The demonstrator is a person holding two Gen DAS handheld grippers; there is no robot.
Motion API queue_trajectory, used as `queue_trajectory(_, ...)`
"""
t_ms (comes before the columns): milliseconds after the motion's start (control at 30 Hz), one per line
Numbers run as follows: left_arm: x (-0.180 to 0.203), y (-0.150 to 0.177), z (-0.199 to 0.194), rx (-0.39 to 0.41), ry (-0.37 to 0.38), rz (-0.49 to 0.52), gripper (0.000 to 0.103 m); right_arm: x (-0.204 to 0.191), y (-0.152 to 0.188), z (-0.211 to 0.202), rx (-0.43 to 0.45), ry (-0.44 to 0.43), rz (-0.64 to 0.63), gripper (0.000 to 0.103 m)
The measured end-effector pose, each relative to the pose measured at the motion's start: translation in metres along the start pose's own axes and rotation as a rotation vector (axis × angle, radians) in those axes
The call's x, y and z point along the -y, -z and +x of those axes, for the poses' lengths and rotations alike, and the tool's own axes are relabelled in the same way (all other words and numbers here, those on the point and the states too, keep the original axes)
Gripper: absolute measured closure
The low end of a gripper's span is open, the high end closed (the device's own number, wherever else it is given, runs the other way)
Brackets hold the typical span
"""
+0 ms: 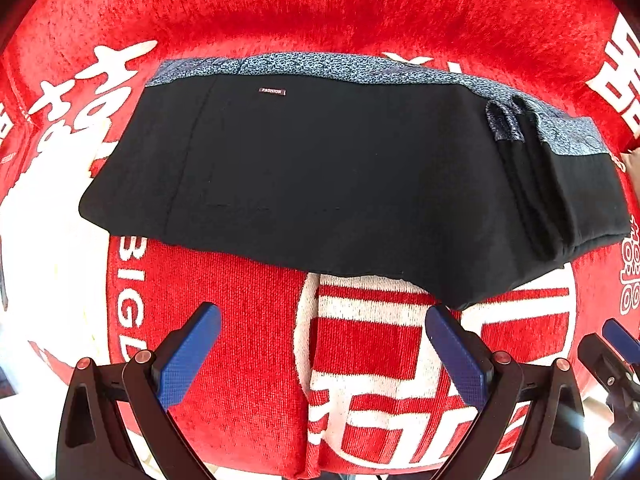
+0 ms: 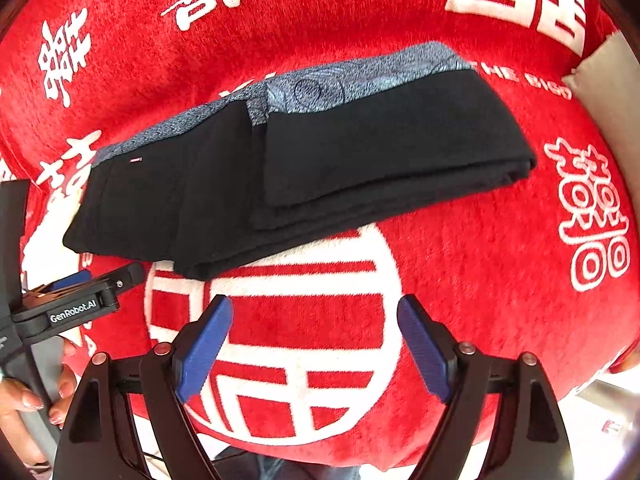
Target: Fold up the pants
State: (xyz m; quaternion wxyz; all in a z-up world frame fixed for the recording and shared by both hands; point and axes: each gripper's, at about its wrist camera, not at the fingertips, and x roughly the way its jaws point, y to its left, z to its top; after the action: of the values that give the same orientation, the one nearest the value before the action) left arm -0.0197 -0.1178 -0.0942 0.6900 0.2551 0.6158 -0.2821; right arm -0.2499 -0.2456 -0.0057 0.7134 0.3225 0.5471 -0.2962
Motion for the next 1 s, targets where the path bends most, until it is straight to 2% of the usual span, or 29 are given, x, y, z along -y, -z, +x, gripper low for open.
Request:
queue_trajectory(100, -0.002, 0.003, 0.0, 0.008, -0.002, -0.003, 0.0, 0.001, 0.002, 0.003, 0.003, -0.02, 0.018, 0.009)
queue_trajectory(133, -0.003, 0.003, 0.001, 0.005, 0.0, -0.008, 0.0, 0.002, 0.003, 0.003, 0.003, -0.024, 0.023, 0.001)
queue_trajectory(167, -0.004, 0.003, 0.004, -0.004, 0.01, -0.016, 0.0, 0.003, 0.002, 0.003, 0.001, -0.029, 0.027, 0.0)
queue_trajectory(300, -0.009, 0.001, 0.005, -0.023, 0.067, -0.065, 0.0, 0.007, -0.003, 0.003, -0.018, -0.043, 0.011, 0.0)
queue_trajectory(433, -0.017, -0.003, 0.0, 0.002, 0.071, -0.135, 0.0, 0.006, -0.019, 0.005, -0.037, -0.004, -0.061, 0.0)
queue_trajectory(633, -0.051, -0.012, 0.005, 0.01, 0.087, -0.294, 0.0, 0.003, -0.057, 0.004, 0.0, 0.012, -0.117, 0.0)
queue_trajectory(800, -0.072, -0.013, 0.005, 0.038, 0.092, -0.367, 0.0, -0.018, -0.089, 0.011, 0.049, 0.049, -0.207, 0.0)
queue_trajectory(900, -0.084, -0.012, 0.007, 0.046, 0.095, -0.397, 0.0, -0.032, -0.102, 0.02, 0.068, 0.06, -0.251, 0.007)
queue_trajectory(1000, -0.099, -0.009, 0.009, 0.054, 0.106, -0.431, 0.0, -0.037, -0.105, 0.043, -0.003, 0.062, -0.259, 0.026)
